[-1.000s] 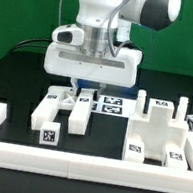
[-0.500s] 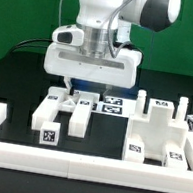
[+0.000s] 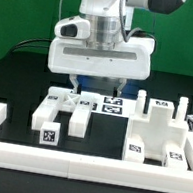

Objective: Assemble chair

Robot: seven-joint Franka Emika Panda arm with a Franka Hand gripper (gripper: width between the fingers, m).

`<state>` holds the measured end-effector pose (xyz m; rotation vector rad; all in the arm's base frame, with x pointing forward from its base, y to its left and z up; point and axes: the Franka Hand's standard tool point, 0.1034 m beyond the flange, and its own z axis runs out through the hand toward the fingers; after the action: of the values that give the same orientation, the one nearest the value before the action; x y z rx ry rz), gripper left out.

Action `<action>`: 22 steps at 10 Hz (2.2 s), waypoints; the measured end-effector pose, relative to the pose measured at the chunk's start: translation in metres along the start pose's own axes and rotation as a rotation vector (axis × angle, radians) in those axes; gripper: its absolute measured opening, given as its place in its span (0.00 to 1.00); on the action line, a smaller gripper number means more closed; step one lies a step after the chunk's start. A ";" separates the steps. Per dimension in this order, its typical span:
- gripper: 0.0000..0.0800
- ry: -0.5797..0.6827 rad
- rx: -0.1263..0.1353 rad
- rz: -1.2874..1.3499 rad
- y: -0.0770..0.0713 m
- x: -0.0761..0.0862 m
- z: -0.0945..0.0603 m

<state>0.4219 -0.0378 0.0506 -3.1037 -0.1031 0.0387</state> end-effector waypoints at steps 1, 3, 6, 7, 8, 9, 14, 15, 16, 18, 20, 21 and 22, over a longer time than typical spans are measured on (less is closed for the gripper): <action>0.81 0.003 -0.006 -0.003 0.000 -0.001 0.001; 0.81 0.003 -0.006 0.001 0.001 -0.001 0.001; 0.81 0.010 -0.006 0.085 0.024 0.021 0.004; 0.81 0.008 -0.009 0.102 0.024 0.025 0.010; 0.81 0.017 -0.020 0.102 0.024 0.024 0.015; 0.81 0.009 -0.024 0.103 0.023 0.019 0.019; 0.81 0.002 -0.058 0.101 0.028 0.005 0.037; 0.81 0.001 -0.057 0.102 0.029 0.004 0.038; 0.77 0.001 -0.058 0.101 0.030 0.005 0.038; 0.53 0.001 -0.058 0.101 0.030 0.004 0.038; 0.35 0.002 -0.058 0.102 0.030 0.005 0.037; 0.36 0.001 -0.058 0.102 0.030 0.005 0.037; 0.36 0.001 -0.058 0.102 0.030 0.005 0.037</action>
Offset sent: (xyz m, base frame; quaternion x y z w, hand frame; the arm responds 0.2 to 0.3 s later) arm 0.0000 0.0000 0.0000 0.0000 0.0000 0.0000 1.0000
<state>0.4278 -0.0660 0.0119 -3.1641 0.0552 0.0369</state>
